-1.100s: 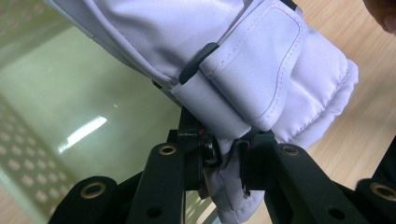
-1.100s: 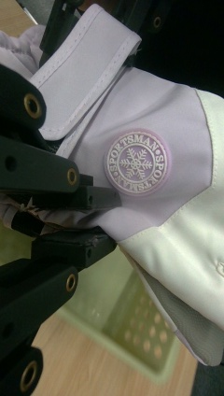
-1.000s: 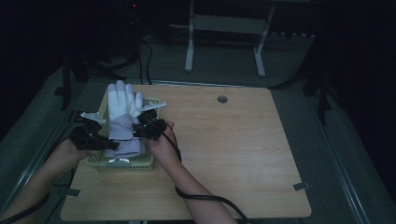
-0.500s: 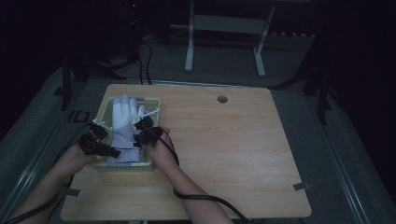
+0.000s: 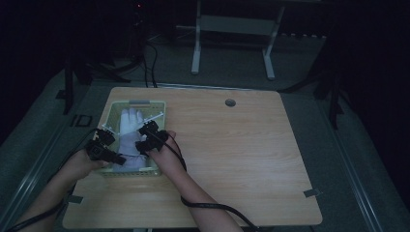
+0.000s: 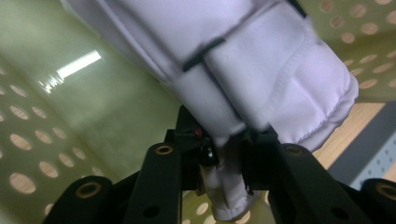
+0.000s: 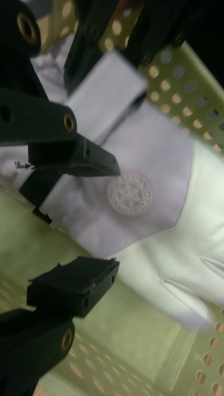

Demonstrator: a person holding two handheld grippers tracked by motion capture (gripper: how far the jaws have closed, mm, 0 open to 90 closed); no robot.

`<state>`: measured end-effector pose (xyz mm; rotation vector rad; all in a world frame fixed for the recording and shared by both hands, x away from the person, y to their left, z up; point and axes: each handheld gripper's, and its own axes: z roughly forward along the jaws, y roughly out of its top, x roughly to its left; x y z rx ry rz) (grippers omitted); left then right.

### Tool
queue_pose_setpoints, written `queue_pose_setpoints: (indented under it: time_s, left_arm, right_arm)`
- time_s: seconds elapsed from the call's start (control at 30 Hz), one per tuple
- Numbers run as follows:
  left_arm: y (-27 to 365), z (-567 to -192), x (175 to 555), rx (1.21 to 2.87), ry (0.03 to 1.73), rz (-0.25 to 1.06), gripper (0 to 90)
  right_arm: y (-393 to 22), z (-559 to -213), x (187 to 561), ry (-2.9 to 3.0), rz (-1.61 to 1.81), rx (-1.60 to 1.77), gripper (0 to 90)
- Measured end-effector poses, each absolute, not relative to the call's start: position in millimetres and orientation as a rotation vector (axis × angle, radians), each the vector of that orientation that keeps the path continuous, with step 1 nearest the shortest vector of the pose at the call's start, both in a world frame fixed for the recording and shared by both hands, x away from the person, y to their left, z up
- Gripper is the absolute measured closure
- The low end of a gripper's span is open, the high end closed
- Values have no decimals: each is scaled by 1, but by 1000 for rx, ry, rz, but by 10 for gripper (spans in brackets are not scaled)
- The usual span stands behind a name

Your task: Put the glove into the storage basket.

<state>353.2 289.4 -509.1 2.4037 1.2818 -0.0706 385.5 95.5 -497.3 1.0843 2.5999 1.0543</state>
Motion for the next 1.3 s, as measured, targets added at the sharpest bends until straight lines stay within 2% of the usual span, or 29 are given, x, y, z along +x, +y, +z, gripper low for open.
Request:
queue_pose_setpoints:
  time_s: [0.1, 0.27, 0.33, 0.4, 0.47, 0.57, 0.67, 0.83, 1.3]
  left_arm:
    - [286, -509, 354, 2416, 1294, -39, 625]
    - [285, -504, 352, 2373, 1295, 96, 400]
    - [289, -499, 352, 2323, 1294, 129, 331]
    - [292, -494, 349, 2276, 1275, 169, 222]
    - [292, -488, 346, 2236, 1261, 245, 161]
    - [292, -478, 340, 2156, 1232, 318, 137]
    - [289, -472, 336, 2103, 1207, 319, 12]
    - [282, -470, 328, 2040, 1158, 277, 12]
    - [234, -464, 312, 2027, 1054, 224, 12]
  right_arm:
    - [93, -494, 385, 2595, 1077, 1061, 433]
    - [87, -489, 385, 2593, 1115, 1063, 406]
    - [83, -487, 385, 2573, 1132, 1057, 376]
    - [80, -484, 386, 2580, 1130, 1068, 327]
    - [77, -481, 385, 2572, 1150, 1064, 294]
    - [71, -476, 385, 2581, 1201, 1035, 235]
    - [66, -471, 383, 2591, 1210, 986, 196]
    - [55, -462, 378, 2581, 1242, 940, 180]
    - [8, -458, 381, 2553, 1202, 932, 174]
